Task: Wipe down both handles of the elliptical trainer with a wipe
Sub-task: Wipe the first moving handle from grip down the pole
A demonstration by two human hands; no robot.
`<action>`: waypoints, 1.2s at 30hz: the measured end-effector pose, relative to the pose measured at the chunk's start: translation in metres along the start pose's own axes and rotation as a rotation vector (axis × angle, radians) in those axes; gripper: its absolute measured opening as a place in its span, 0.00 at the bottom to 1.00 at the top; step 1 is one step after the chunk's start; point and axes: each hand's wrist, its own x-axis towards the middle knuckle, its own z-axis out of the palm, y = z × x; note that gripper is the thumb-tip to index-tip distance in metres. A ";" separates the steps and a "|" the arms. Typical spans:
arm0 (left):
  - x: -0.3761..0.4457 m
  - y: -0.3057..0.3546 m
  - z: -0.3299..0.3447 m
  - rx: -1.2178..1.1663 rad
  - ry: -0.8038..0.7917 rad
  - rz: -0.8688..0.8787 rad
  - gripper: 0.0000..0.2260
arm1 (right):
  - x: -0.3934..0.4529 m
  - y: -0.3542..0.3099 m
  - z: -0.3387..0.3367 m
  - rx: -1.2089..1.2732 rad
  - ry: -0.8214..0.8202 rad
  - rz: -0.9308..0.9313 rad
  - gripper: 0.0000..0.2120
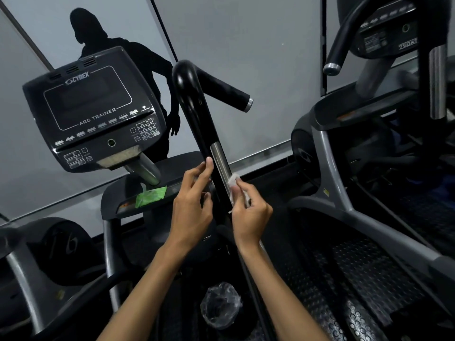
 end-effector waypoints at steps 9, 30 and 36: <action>-0.003 -0.001 0.004 0.196 -0.059 0.029 0.44 | 0.000 -0.004 0.001 -0.034 -0.069 -0.047 0.06; -0.005 -0.004 0.013 0.308 -0.124 0.088 0.52 | -0.022 -0.006 0.005 0.003 0.016 0.057 0.11; -0.004 -0.003 0.013 0.322 -0.132 0.089 0.52 | -0.027 0.015 -0.010 -0.040 -0.034 0.069 0.10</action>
